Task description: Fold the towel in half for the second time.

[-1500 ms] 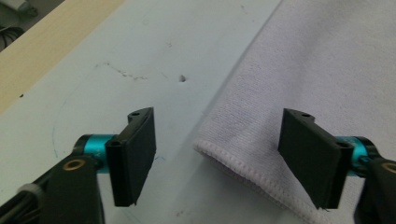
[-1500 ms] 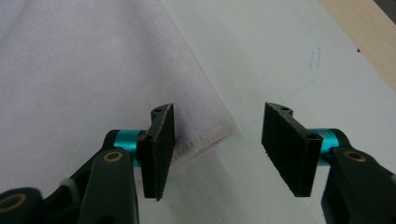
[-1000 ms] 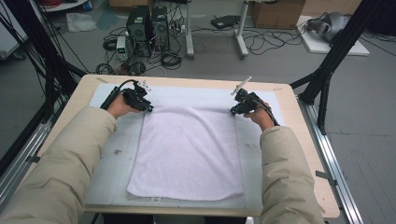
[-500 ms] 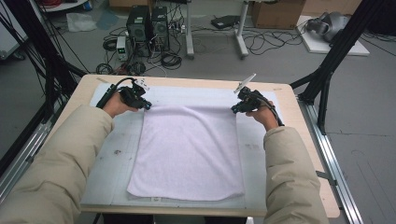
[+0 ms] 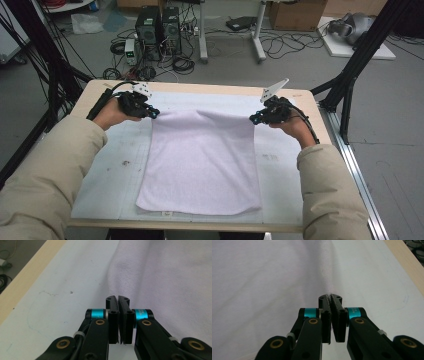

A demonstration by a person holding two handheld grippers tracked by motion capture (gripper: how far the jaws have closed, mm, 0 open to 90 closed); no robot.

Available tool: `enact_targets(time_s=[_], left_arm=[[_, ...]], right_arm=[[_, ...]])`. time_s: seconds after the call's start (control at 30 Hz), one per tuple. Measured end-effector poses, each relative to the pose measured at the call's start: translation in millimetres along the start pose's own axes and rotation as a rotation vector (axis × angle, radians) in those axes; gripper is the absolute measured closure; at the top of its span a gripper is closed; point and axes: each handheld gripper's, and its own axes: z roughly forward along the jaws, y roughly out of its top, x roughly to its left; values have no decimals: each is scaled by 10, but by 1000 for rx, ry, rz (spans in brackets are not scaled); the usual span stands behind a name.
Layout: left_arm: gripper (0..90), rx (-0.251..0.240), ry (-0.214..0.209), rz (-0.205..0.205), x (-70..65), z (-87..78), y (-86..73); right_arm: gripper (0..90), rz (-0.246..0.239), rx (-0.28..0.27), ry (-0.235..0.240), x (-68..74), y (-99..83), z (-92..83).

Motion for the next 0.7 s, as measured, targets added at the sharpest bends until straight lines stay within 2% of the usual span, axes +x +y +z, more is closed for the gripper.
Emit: enact_targets(time_s=[0.07, 0.17, 0.33, 0.4, 0.5, 0.6, 0.7], left_arm=[[868, -11, -3, 7, -36, -70, -13], [868, -34, -32, 28, -106, -168, -25], [868, -70, -75, 74, -262, -328, -56], [867, -80, -86, 101, -340, -391, -75], [867, -103, -102, 129, -458, -497, -130], [867, -110, -121, 150, -572, -583, -205], [867, -98, -129, 173, -682, -641, -274]], right_arm=[[873, -11, -20, 14, 68, -44, -77], [873, -30, -54, 53, 154, -96, -172], [873, -68, -70, 100, 317, -171, -301], [873, -91, -61, 102, 392, -181, -359], [873, -108, -110, 135, 492, -186, -428], [872, -138, -100, 165, 629, -208, -450], [872, -151, -94, 194, 747, -243, -462]])
